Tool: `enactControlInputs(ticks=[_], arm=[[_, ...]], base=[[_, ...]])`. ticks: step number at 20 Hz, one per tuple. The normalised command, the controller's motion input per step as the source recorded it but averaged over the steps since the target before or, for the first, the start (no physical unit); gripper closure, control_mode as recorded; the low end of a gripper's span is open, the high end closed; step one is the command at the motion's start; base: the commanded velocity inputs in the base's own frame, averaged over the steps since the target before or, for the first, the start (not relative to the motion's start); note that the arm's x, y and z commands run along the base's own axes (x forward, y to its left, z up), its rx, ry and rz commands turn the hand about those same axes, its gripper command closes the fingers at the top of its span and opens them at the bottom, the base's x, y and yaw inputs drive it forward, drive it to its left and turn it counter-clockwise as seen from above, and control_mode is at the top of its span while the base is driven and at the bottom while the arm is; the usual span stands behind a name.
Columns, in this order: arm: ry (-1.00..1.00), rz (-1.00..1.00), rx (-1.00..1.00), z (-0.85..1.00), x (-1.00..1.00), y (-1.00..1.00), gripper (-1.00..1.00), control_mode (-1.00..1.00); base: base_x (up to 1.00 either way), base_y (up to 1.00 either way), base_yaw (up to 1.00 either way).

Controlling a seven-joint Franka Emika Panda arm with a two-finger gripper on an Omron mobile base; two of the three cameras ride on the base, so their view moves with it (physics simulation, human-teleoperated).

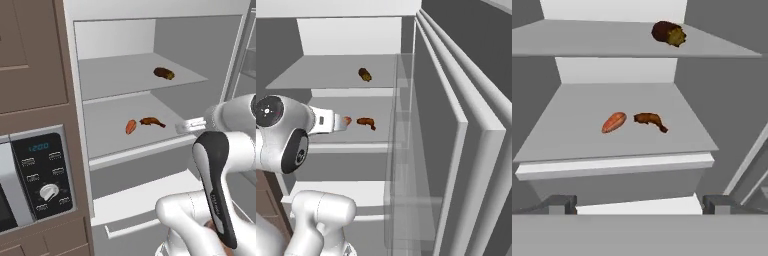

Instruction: Place one sweet potato and one chicken drumstick in each tupperware on the nearby counter, to pack two identical lunches.

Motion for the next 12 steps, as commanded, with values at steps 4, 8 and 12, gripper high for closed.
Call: enactControlInputs(ticks=[4,8,12], arm=[[-0.08,0.0,0.0,0.53,0.35,0.01,-1.0,-1.0],[0.0,0.0,0.0,0.56,0.57,0.0,-1.0,-1.0],[0.0,0.0,0.0,0.6,0.67,0.0,-1.0,-1.0]], base=[[0.0,0.0,0.0],[0.0,0.0,0.0],[0.0,0.0,0.0]])
